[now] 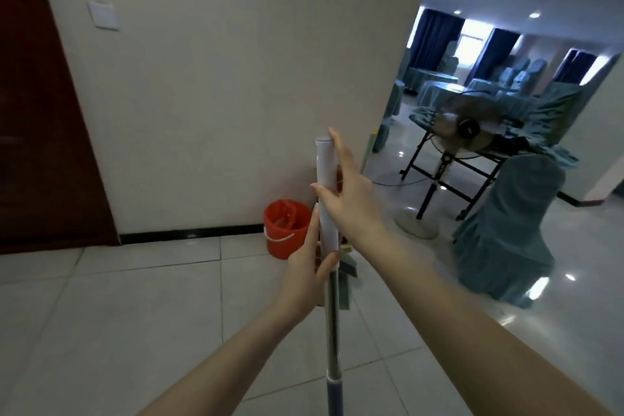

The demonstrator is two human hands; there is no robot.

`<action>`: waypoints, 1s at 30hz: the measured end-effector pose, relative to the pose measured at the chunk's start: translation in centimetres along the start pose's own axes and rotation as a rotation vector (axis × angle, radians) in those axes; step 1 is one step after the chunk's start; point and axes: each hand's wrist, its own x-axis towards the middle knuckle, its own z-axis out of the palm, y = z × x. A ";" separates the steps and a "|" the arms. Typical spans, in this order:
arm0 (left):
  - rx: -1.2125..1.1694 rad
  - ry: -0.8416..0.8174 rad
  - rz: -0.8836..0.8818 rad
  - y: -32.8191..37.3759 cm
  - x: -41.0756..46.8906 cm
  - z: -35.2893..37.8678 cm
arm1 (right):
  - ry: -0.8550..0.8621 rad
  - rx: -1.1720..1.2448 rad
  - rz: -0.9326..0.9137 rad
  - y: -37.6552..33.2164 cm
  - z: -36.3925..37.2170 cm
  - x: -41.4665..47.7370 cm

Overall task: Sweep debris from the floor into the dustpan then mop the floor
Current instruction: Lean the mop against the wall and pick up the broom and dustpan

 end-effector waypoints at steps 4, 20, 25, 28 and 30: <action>-0.010 -0.002 -0.037 -2.3 2.1 -5.6 | 0.004 -0.002 -0.007 -1.7 6.1 3.2; 0.072 -0.045 0.058 -10.7 21.9 -25.6 | 0.122 -0.081 -0.026 -7.0 22.4 23.4; 0.217 -0.008 0.113 -12.4 29.1 -29.8 | 0.186 -0.047 -0.033 -6.1 26.3 30.4; 0.301 0.028 0.136 -13.6 33.7 -32.5 | 0.205 0.061 -0.038 -5.6 28.9 34.8; 0.341 0.056 0.130 -14.5 36.7 -34.5 | 0.196 0.125 -0.052 -5.2 30.9 38.0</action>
